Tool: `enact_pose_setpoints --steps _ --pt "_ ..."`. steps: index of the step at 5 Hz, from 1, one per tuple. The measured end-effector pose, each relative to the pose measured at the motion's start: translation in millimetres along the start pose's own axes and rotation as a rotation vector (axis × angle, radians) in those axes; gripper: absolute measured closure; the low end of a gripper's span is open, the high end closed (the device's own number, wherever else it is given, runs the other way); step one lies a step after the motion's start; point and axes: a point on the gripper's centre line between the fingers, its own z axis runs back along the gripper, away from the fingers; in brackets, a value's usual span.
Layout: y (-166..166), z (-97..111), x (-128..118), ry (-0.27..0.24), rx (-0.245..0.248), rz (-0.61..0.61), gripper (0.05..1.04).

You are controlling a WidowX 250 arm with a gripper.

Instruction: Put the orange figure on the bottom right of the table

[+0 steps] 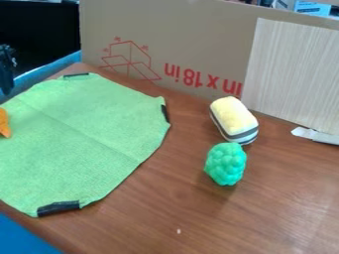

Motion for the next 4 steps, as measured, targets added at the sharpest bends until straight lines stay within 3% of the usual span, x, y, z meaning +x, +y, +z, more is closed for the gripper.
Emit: enact_pose_setpoints --steps 1,2,4 --pt "1.2 -15.2 -1.3 0.041 -0.006 0.013 0.083" --pt "7.6 -30.8 6.2 0.038 0.018 0.076 0.083" --pt "12.4 -38.8 19.9 -0.005 0.051 0.122 0.083"
